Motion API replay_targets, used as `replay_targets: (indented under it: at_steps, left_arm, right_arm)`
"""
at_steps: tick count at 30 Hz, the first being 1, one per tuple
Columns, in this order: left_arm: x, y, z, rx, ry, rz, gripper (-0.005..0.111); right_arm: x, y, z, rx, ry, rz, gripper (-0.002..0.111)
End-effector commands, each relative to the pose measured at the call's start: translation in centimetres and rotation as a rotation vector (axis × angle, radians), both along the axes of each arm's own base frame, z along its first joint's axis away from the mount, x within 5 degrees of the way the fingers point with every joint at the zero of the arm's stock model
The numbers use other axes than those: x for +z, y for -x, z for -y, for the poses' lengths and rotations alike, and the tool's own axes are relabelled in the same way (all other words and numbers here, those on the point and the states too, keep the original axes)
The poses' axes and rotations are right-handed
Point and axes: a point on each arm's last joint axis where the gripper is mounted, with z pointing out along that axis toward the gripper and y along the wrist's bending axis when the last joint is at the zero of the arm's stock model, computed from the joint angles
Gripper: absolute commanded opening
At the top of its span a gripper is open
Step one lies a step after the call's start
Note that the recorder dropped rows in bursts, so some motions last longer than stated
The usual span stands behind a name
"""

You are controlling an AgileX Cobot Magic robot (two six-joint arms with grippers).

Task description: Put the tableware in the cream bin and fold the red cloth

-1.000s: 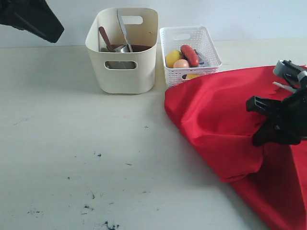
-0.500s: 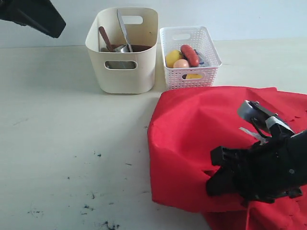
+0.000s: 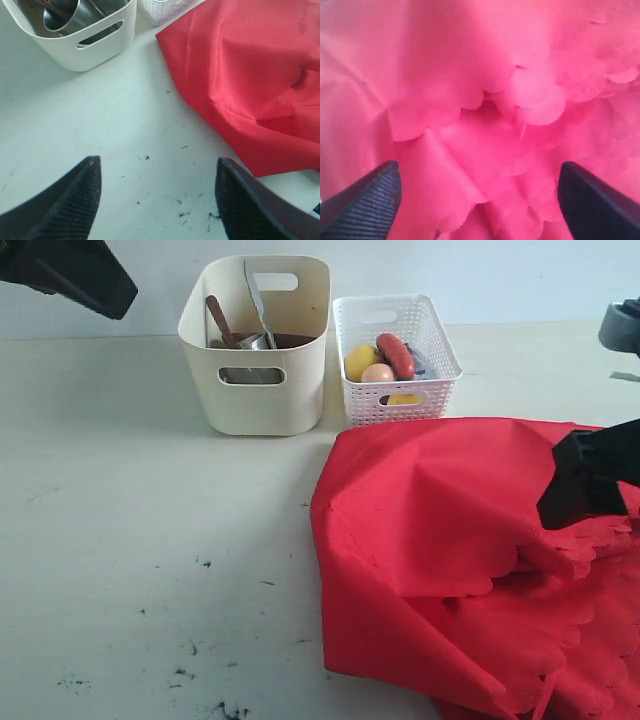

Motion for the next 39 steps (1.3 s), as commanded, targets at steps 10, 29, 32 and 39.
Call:
replay_targets:
  at_steps: [10,29,32,39]
  left_arm:
    - [0.1,0.1,-0.1,-0.004,-0.001,0.009,0.063]
    - [0.0,-0.1,-0.1,-0.01,-0.01,0.012,0.063]
    - [-0.1,-0.1,-0.1,-0.011,-0.012,0.007,0.063]
    - [-0.2,0.1,-0.1,-0.014,-0.023,-0.011,0.063]
  right_arm:
    - [-4.2,-4.5,5.9,-0.341,-0.108,-0.109,0.081]
    - [-7.2,-5.0,5.6,-0.26,-0.395,-0.101,0.062]
    - [-7.9,-4.9,6.1,-0.302,-0.336,-0.135,0.068]
    - [-9.3,-4.9,7.1,-0.421,-0.23,-0.21,0.073]
